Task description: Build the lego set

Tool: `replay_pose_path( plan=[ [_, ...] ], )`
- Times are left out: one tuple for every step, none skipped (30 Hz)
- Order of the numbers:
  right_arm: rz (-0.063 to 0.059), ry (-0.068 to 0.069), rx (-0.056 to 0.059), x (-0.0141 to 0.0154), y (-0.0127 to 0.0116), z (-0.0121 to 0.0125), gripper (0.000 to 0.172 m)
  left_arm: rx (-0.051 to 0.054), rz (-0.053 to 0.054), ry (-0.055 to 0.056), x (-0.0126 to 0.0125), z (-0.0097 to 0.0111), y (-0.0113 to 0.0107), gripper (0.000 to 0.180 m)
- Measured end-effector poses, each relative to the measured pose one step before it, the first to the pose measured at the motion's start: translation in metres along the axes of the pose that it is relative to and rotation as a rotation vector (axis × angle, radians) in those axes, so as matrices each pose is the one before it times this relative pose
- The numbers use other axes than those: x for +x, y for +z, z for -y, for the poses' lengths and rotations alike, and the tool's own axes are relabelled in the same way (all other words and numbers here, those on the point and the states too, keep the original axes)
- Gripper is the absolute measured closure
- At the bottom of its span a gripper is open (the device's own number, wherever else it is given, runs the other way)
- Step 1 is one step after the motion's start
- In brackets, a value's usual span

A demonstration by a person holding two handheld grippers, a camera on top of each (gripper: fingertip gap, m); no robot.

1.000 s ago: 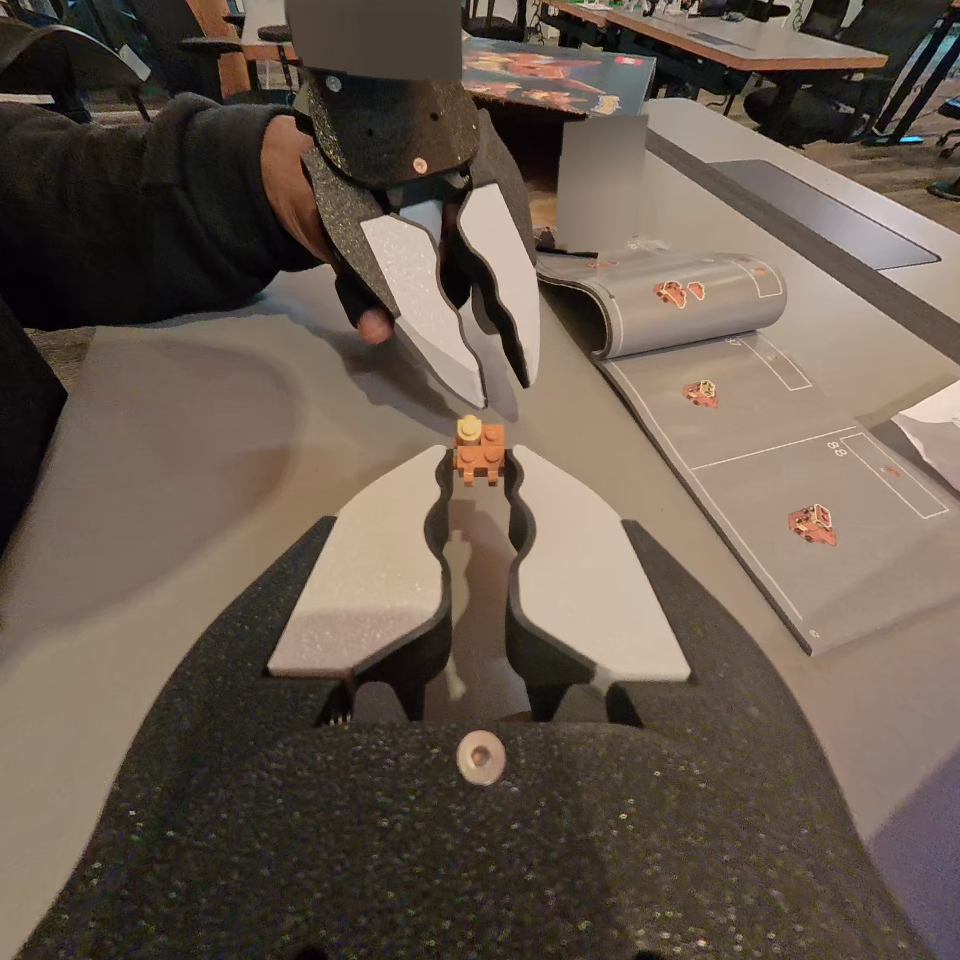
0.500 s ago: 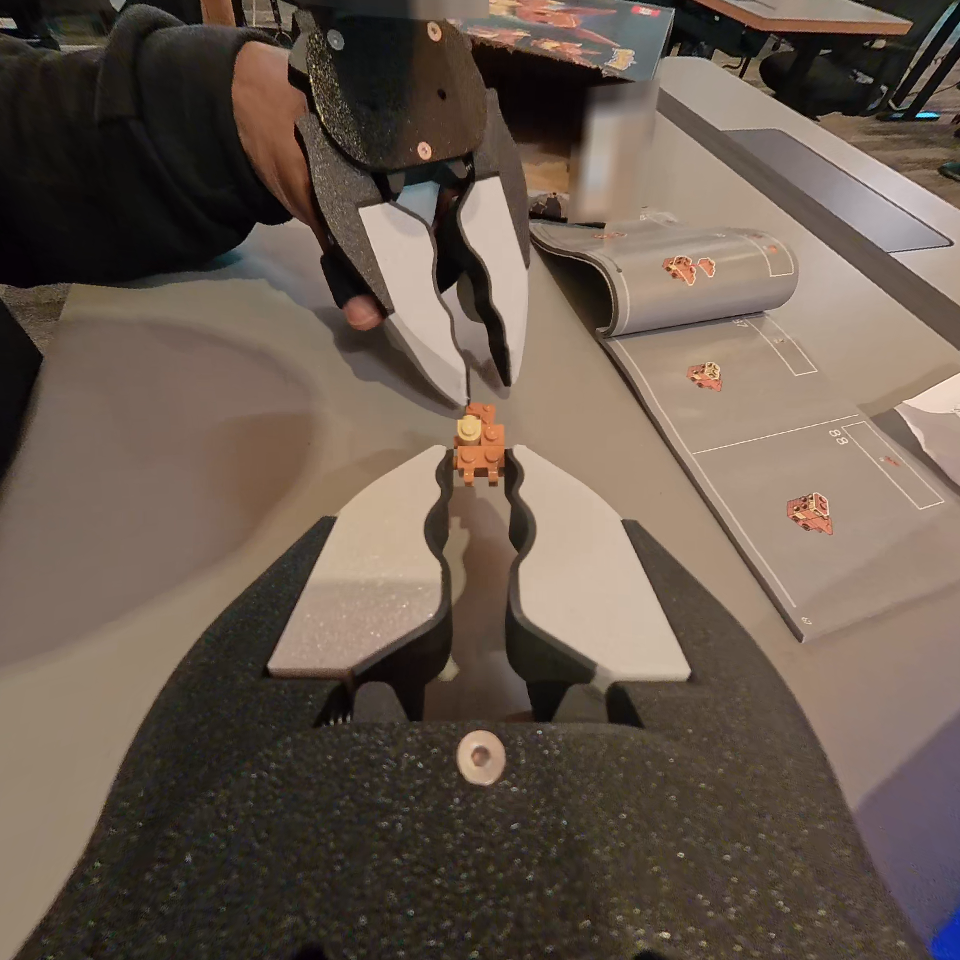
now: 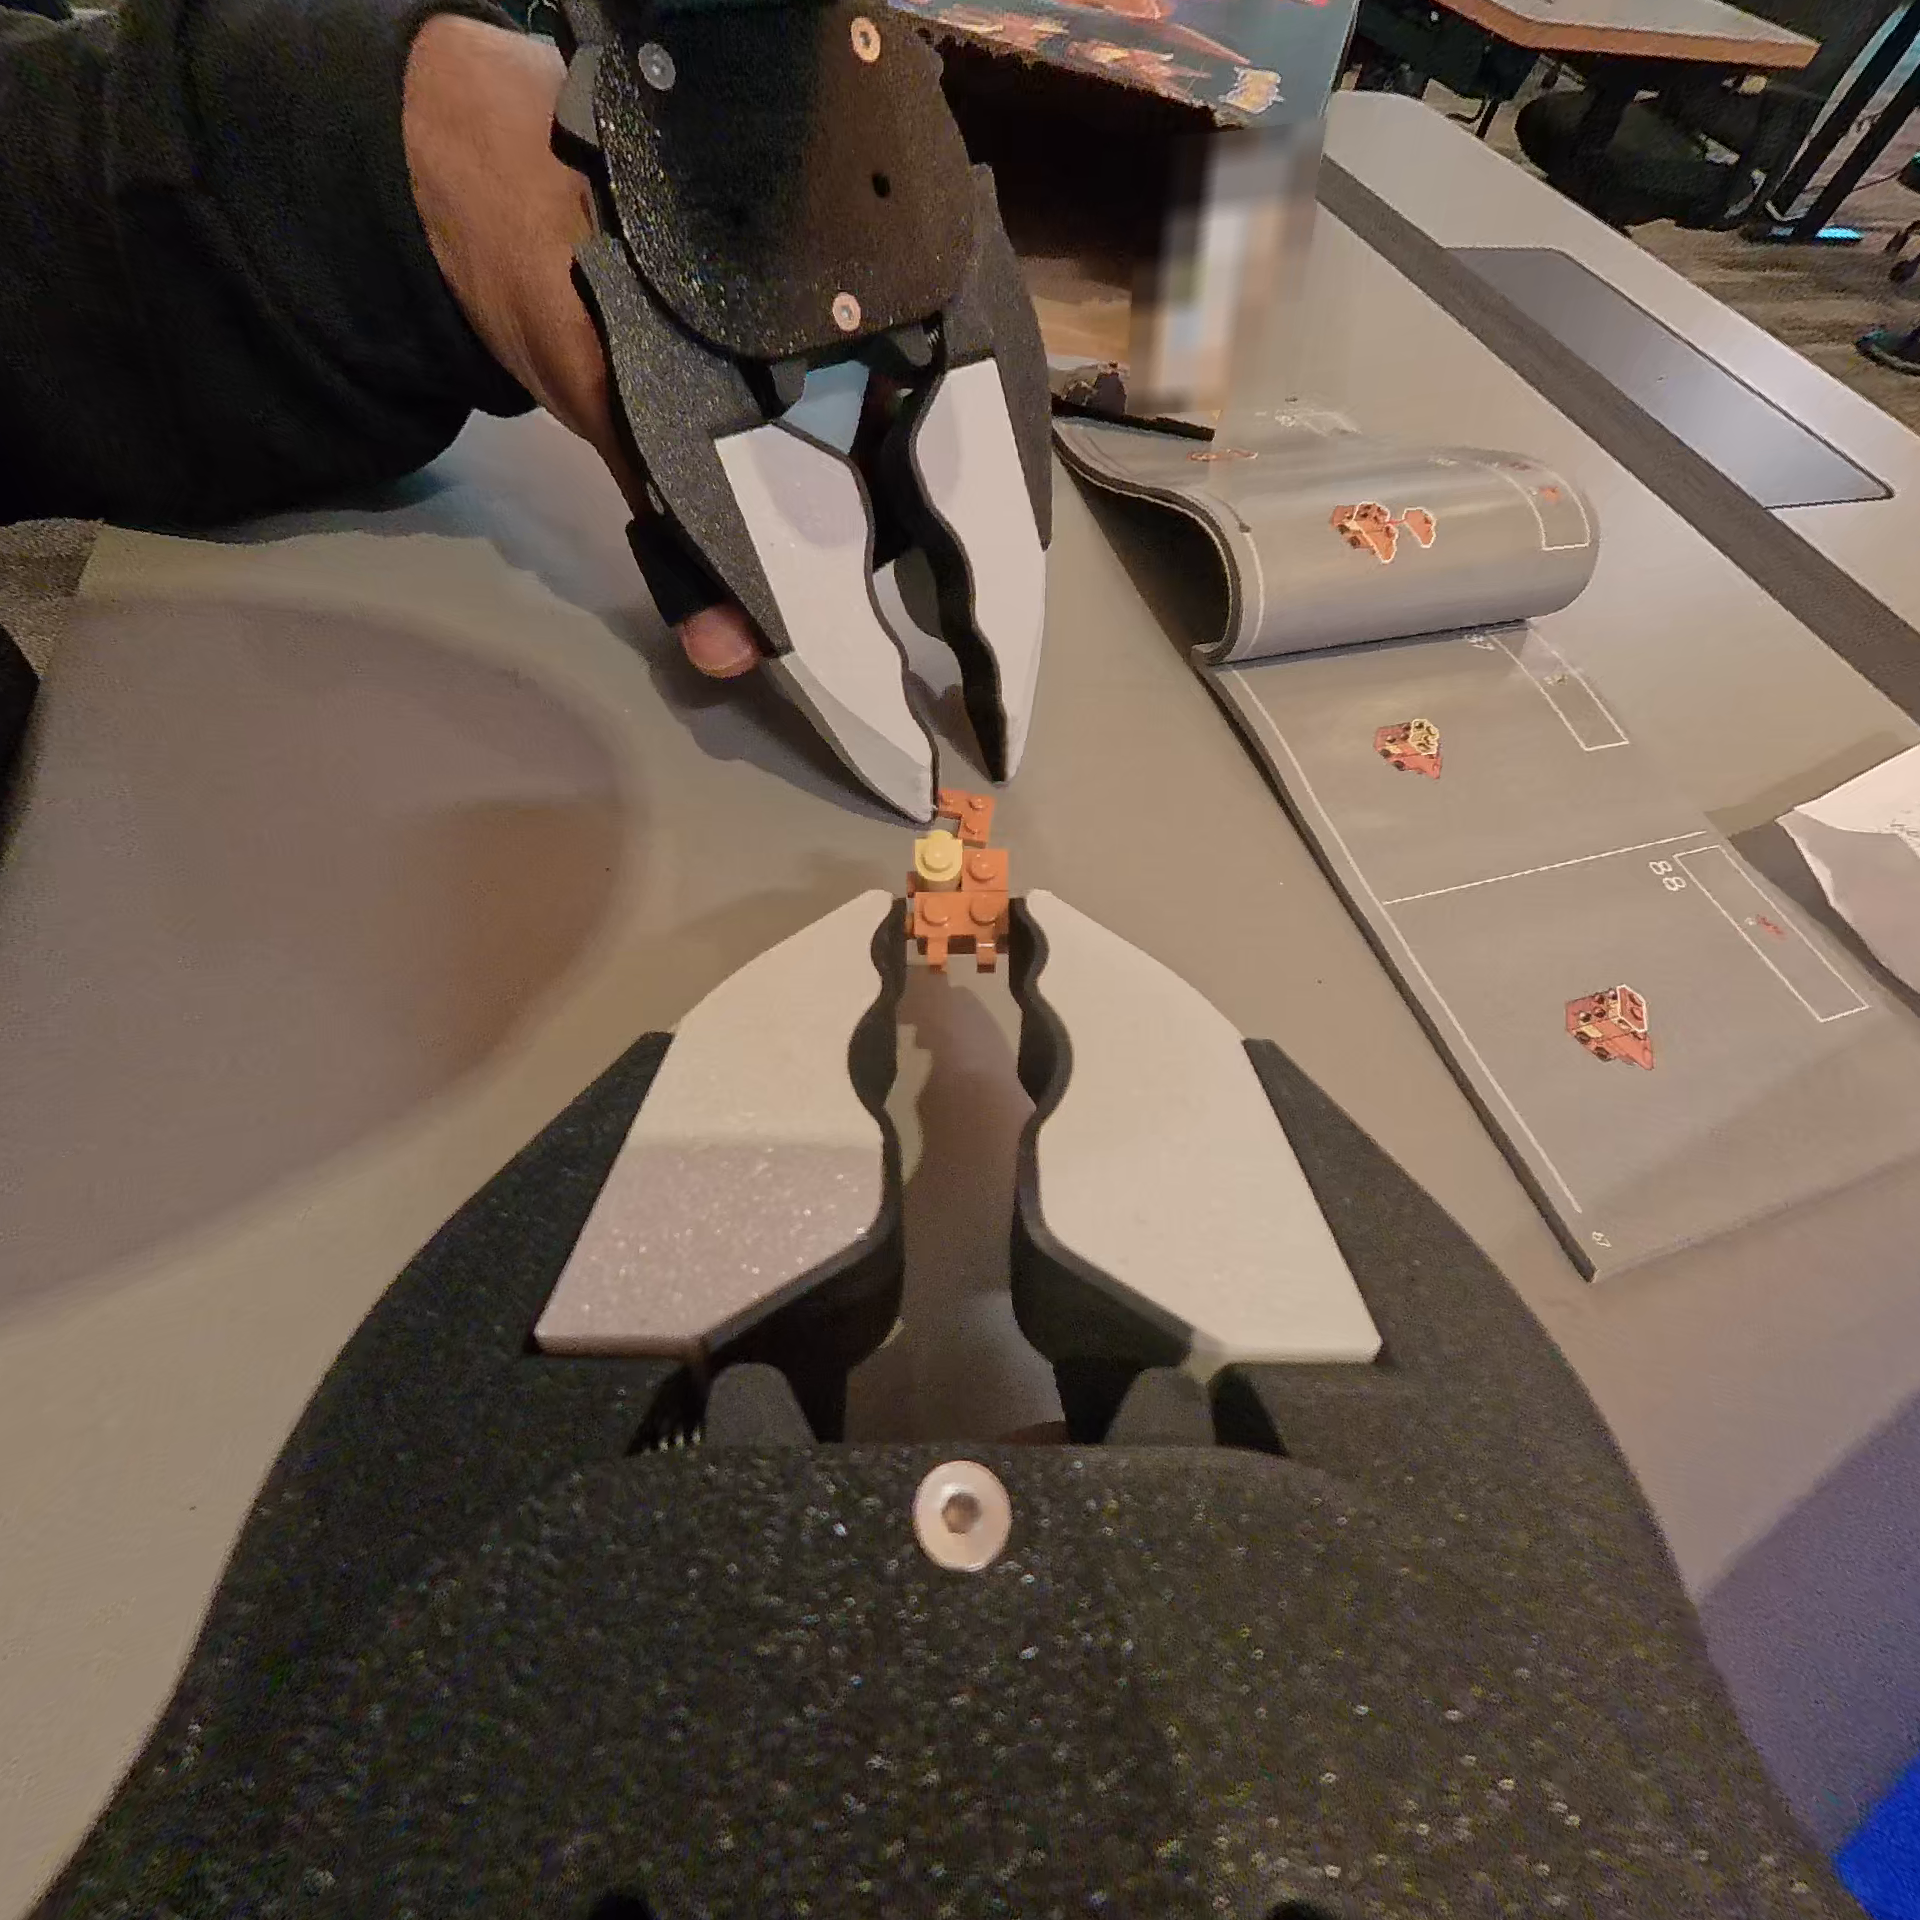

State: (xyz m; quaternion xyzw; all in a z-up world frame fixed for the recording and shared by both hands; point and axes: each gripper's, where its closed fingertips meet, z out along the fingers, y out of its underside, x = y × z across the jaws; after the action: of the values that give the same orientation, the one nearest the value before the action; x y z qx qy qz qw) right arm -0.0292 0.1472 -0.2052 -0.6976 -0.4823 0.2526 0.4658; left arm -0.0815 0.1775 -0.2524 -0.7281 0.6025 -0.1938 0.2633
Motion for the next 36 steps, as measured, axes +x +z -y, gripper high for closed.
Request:
replay_pose_path(
  plan=[
    [-0.0009, -0.0023, -0.0010, -0.00013, 0.00009, -0.00012, 0.154, -0.0076, 0.0011, 0.0002, 0.00048, -0.00057, -0.00012, 0.160],
    [0.0000, -0.0012, -0.0010, -0.00013, 0.00013, -0.00001, 0.154, -0.0051, 0.0055, 0.0011, 0.00000, -0.00036, -0.00017, 0.161],
    [0.0002, -0.0004, -0.0010, -0.00008, 0.00013, -0.00014, 0.154, -0.0044, 0.0054, -0.0003, -0.00019, -0.00023, -0.00008, 0.163],
    [0.0000, 0.0000, -0.0005, 0.00005, 0.00008, -0.00001, 0.154, -0.0024, 0.0012, 0.0010, 0.00038, 0.00009, 0.00010, 0.165],
    [0.0009, 0.0004, -0.0003, -0.00005, 0.00002, -0.00003, 0.154, 0.0004, -0.0017, 0.0012, 0.00074, 0.00025, 0.00040, 0.168],
    [0.0014, 0.0009, -0.0008, -0.00003, 0.00019, -0.00012, 0.154, 0.0030, -0.0023, -0.0028, 0.00059, 0.00059, 0.00061, 0.171],
    [0.0017, 0.0009, -0.0011, -0.00015, 0.00009, -0.00007, 0.154, 0.0048, 0.0003, -0.0003, -0.00005, 0.00081, 0.00061, 0.171],
    [0.0021, 0.0009, -0.0008, -0.00006, 0.00006, -0.00007, 0.154, 0.0063, -0.0033, 0.0057, 0.00035, 0.00073, 0.00061, 0.172],
    [0.0025, 0.0015, -0.0004, -0.00016, 0.00009, -0.00003, 0.154, 0.0077, -0.0053, 0.0070, 0.00016, 0.00079, 0.00051, 0.172],
    [0.0023, 0.0020, 0.0002, -0.00009, -0.00003, -0.00003, 0.154, 0.0103, -0.0073, 0.0089, 0.00035, 0.00089, 0.00063, 0.173],
    [0.0021, 0.0015, 0.0007, 0.00002, -0.00011, 0.00008, 0.154, 0.0129, -0.0159, 0.0083, 0.00137, 0.00095, 0.00070, 0.173],
    [0.0032, 0.0009, -0.0013, -0.00027, -0.00005, -0.00028, 0.154, 0.0149, -0.0222, 0.0042, 0.00196, 0.00117, 0.00067, 0.173],
    [0.0026, 0.0006, -0.0014, -0.00017, -0.00006, -0.00030, 0.154, 0.0159, -0.0238, -0.0005, 0.00189, 0.00128, 0.00058, 0.173],
    [0.0017, 0.0004, -0.0001, -0.00012, -0.00005, -0.00004, 0.154, 0.0168, -0.0204, -0.0029, 0.00132, 0.00143, 0.00049, 0.174],
    [0.0020, -0.0003, -0.0011, -0.00025, -0.00008, -0.00014, 0.154, 0.0166, -0.0181, 0.0016, 0.00110, 0.00150, -0.00002, 0.174],
    [0.0012, -0.0010, -0.0013, -0.00028, -0.00012, -0.00028, 0.154, 0.0150, -0.0143, 0.0027, 0.00074, 0.00150, -0.00052, 0.174],
    [0.0009, -0.0015, -0.0011, -0.00024, -0.00003, -0.00021, 0.154, 0.0131, -0.0119, -0.0021, 0.00028, 0.00138, -0.00100, 0.174],
    [0.0007, -0.0015, -0.0017, -0.00020, 0.00012, -0.00019, 0.154, 0.0148, -0.0101, -0.0005, 0.00017, 0.00183, -0.00140, 0.174],
    [0.0013, -0.0017, -0.0023, -0.00036, 0.00009, -0.00036, 0.154, 0.0153, -0.0104, 0.0029, 0.00040, 0.00203, -0.00167, 0.174],
    [0.0015, -0.0023, -0.0027, -0.00047, 0.00006, -0.00030, 0.154, 0.0211, -0.0113, 0.0101, 0.00087, 0.00327, -0.00220, 0.174],
    [0.0015, -0.0027, -0.0025, -0.00049, 0.00020, -0.00030, 0.154, 0.0274, -0.0143, 0.0165, 0.00171, 0.00474, -0.00300, 0.174],
    [0.0034, -0.0027, -0.0036, -0.00062, 0.00036, -0.00034, 0.154, 0.0319, -0.0186, 0.0196, 0.00267, 0.00629, -0.00336, 0.174],
    [0.0044, -0.0028, -0.0043, -0.00075, 0.00035, -0.00052, 0.154, 0.0367, -0.0197, 0.0235, 0.00327, 0.00810, -0.00359, 0.174],
    [0.0049, -0.0041, -0.0042, -0.00076, 0.00044, -0.00045, 0.154, 0.0343, -0.0201, 0.0277, 0.00398, 0.00909, -0.00330, 0.174],
    [0.0065, -0.0063, -0.0045, -0.00112, 0.00040, -0.00046, 0.154, 0.0247, -0.0182, 0.0336, 0.00398, 0.00893, -0.00230, 0.174],
    [0.0062, -0.0077, -0.0046, -0.00117, 0.00036, -0.00058, 0.154, 0.0118, -0.0119, 0.0386, 0.00338, 0.00819, -0.00130, 0.174],
    [0.0048, -0.0082, -0.0045, -0.00107, 0.00042, -0.00052, 0.154, -0.0086, -0.0090, 0.0381, 0.00266, 0.00598, 0.00019, 0.174],
    [0.0059, -0.0081, -0.0048, -0.00141, 0.00034, -0.00055, 0.154, -0.0236, -0.0108, 0.0384, 0.00255, 0.00395, 0.00126, 0.174],
    [0.0048, -0.0084, -0.0042, -0.00127, 0.00020, -0.00057, 0.154, -0.0279, -0.0136, 0.0390, 0.00284, 0.00294, 0.00193, 0.174],
    [0.0043, -0.0080, -0.0019, -0.00134, 0.00009, -0.00029, 0.154, -0.0291, -0.0177, 0.0363, 0.00286, 0.00216, 0.00209, 0.174],
    [0.0057, -0.0069, -0.0013, -0.00143, -0.00008, -0.00012, 0.154, -0.0306, -0.0204, 0.0356, 0.00262, 0.00132, 0.00212, 0.174],
    [0.0051, -0.0055, -0.0015, -0.00116, 0.00000, -0.00013, 0.154, -0.0277, -0.0159, 0.0302, 0.00143, 0.00091, 0.00194, 0.174],
    [0.0050, -0.0040, -0.0035, -0.00094, 0.00017, -0.00048, 0.154, -0.0231, -0.0153, 0.0262, 0.00059, 0.00057, 0.00189, 0.174],
    [0.0035, -0.0032, -0.0039, -0.00069, 0.00018, -0.00052, 0.154, -0.0186, -0.0171, 0.0238, 0.00055, 0.00083, 0.00164, 0.174],
    [0.0038, -0.0029, -0.0022, -0.00058, 0.00012, -0.00031, 0.154, -0.0160, -0.0155, 0.0183, 0.00013, 0.00080, 0.00174, 0.174],
    [0.0044, -0.0017, -0.0019, -0.00061, 0.00005, -0.00023, 0.154, -0.0167, -0.0152, 0.0148, 0.00026, 0.00045, 0.00161, 0.174]
  ],
)
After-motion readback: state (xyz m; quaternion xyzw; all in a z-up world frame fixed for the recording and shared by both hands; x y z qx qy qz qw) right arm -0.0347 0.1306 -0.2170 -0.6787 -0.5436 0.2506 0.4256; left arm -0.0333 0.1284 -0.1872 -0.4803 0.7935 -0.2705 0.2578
